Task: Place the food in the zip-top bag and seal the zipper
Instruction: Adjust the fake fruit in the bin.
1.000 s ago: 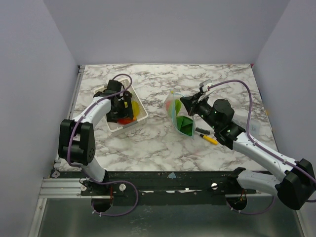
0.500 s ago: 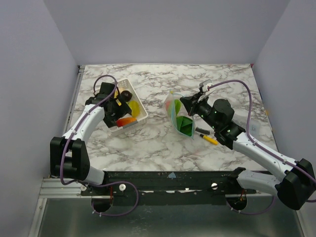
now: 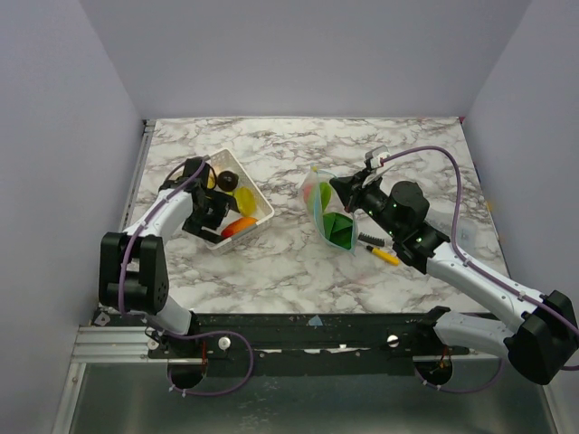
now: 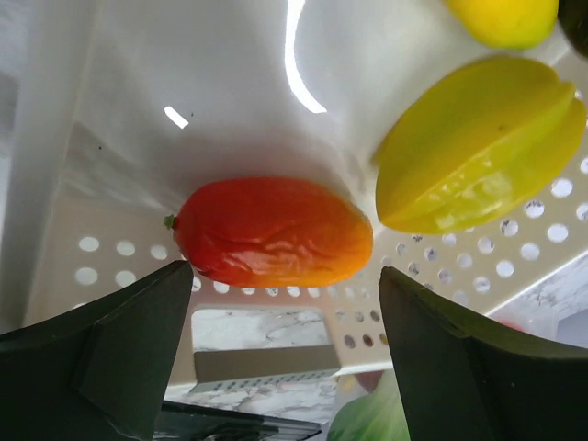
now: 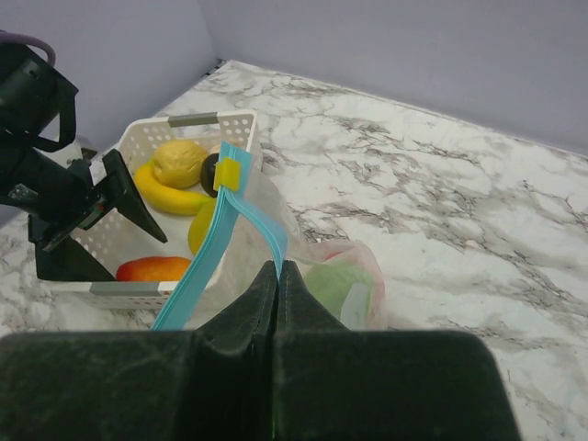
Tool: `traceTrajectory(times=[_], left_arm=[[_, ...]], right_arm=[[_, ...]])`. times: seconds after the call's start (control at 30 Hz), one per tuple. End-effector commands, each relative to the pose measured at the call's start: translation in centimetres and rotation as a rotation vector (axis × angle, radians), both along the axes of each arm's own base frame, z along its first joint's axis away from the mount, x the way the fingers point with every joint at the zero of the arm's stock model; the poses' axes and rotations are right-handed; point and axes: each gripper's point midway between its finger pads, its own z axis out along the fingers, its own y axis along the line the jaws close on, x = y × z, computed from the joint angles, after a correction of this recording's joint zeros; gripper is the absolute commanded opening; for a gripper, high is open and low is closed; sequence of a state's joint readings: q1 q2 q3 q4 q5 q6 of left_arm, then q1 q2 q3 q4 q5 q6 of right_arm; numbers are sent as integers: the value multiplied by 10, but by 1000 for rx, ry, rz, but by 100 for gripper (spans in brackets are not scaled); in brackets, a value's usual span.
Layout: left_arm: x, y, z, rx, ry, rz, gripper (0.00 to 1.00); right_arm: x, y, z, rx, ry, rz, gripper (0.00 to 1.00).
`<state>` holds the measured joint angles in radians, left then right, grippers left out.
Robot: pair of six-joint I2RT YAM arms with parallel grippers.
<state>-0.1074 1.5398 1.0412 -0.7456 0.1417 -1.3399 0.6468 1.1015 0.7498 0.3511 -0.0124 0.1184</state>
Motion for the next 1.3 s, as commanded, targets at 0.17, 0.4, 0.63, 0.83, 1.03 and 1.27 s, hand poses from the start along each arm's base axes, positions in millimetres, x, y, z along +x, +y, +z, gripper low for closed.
traceTrajectory(times=[0.17, 0.4, 0.63, 0.83, 1.03, 1.27], left_arm=[[12, 23, -19, 40, 104, 145, 79], [44, 41, -20, 152, 53, 35, 73], [69, 42, -7, 208, -96, -140, 73], [45, 48, 7, 242, -138, -154, 73], [15, 19, -4, 45, -37, -93, 74], [23, 4, -19, -28, -17, -56, 72]], right_arm=[[1, 4, 20, 20, -51, 12, 1], [3, 5, 17, 16, -45, 11, 1], [4, 5, 14, 10, -41, 10, 1], [5, 7, 13, 8, -35, 16, 1], [4, 8, 12, 9, -34, 20, 1], [4, 8, 13, 11, -35, 21, 0]])
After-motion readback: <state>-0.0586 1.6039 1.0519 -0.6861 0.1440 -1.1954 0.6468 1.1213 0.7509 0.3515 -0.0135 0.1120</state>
